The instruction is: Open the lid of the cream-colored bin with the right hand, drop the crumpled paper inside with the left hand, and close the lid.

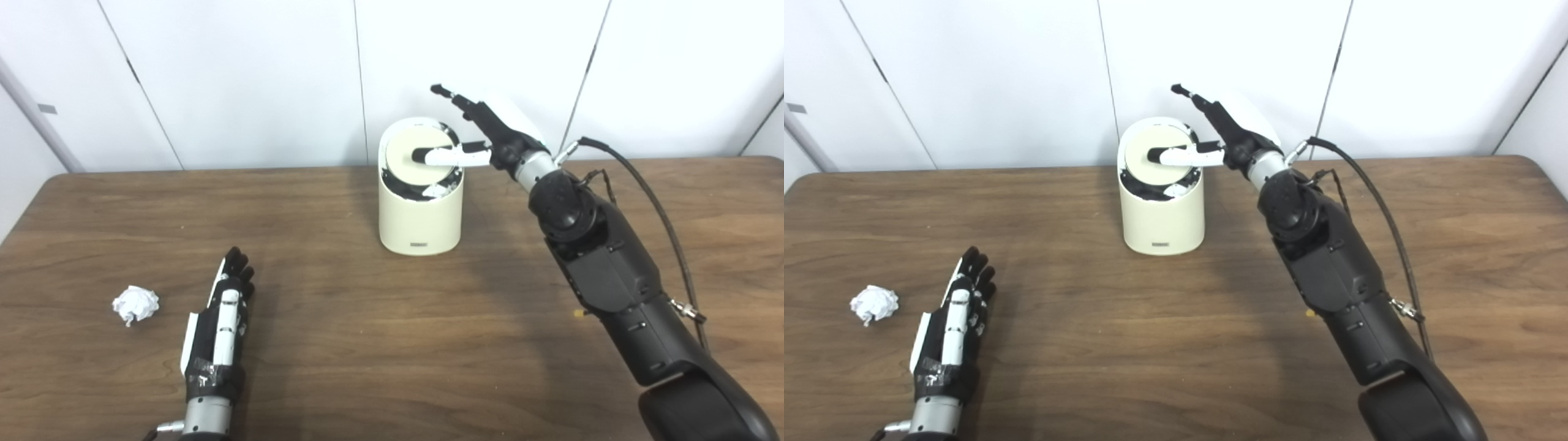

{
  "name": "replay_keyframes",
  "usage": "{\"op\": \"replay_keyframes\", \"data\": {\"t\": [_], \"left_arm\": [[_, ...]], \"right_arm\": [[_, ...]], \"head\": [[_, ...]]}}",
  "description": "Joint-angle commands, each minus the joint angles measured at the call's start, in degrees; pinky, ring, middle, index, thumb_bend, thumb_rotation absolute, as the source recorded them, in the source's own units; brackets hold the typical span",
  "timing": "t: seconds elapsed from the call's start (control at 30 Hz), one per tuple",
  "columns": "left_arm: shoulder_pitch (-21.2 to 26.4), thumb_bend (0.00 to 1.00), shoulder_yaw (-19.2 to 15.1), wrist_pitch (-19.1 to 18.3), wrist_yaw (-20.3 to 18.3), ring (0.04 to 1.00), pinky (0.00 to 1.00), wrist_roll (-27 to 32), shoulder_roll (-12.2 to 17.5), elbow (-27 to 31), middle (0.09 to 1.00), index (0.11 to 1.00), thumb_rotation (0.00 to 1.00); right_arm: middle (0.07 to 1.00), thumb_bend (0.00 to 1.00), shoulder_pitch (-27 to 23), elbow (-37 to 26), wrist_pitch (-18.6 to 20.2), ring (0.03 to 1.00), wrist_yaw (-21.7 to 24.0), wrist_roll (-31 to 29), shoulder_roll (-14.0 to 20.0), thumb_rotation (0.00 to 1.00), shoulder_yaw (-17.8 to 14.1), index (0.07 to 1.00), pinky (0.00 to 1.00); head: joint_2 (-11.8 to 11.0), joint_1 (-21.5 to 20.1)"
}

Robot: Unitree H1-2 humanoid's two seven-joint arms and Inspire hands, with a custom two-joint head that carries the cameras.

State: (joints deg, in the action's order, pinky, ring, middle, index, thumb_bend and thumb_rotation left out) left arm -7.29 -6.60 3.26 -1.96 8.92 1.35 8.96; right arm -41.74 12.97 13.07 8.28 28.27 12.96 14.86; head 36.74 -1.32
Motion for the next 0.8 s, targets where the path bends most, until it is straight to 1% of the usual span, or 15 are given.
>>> {"op": "replay_keyframes", "data": {"t": [0.0, 0.2, 0.4, 0.57, 0.77], "left_arm": [[-1.4, 0.31, 0.6, 0.0, 0.1, 0.986, 1.00, 0.1, -0.7, 0.2, 0.985, 1.000, 0.85], [-1.3, 0.32, 0.4, 0.1, -0.2, 0.987, 1.00, 0.6, -0.5, 0.1, 0.985, 1.000, 0.85], [-1.3, 0.36, 0.5, 0.5, -0.5, 0.988, 1.00, 0.8, -0.2, -0.1, 0.987, 1.000, 0.85], [-1.2, 0.34, 0.5, 0.4, -0.5, 0.990, 1.00, 0.8, 0.0, -0.1, 0.988, 1.000, 0.86], [-1.2, 0.36, 0.4, 0.4, -0.6, 0.988, 1.00, 1.2, -0.2, -0.2, 0.989, 1.000, 0.85]], "right_arm": [[0.937, 0.69, -2.2, -0.9, -1.2, 0.933, -1.3, 0.3, 0.2, 0.58, -0.6, 0.922, 0.87], [0.937, 0.70, -2.1, -0.4, -1.3, 0.931, -1.2, 0.2, 0.0, 0.59, -0.6, 0.923, 0.86], [0.946, 0.69, -2.3, 0.4, -1.0, 0.945, -1.1, 0.8, -0.1, 0.58, -0.1, 0.927, 0.88], [0.945, 0.68, -2.3, 0.5, -0.8, 0.947, -1.0, 1.5, -0.3, 0.56, 0.4, 0.926, 0.90], [0.941, 0.68, -2.6, 1.1, -0.9, 0.943, -1.1, 2.2, -0.8, 0.55, 0.8, 0.924, 0.90]], "head": [[0.1, -0.1], [0.1, -0.5], [0.3, -0.5], [0.5, -0.6], [0.6, -0.8]]}}
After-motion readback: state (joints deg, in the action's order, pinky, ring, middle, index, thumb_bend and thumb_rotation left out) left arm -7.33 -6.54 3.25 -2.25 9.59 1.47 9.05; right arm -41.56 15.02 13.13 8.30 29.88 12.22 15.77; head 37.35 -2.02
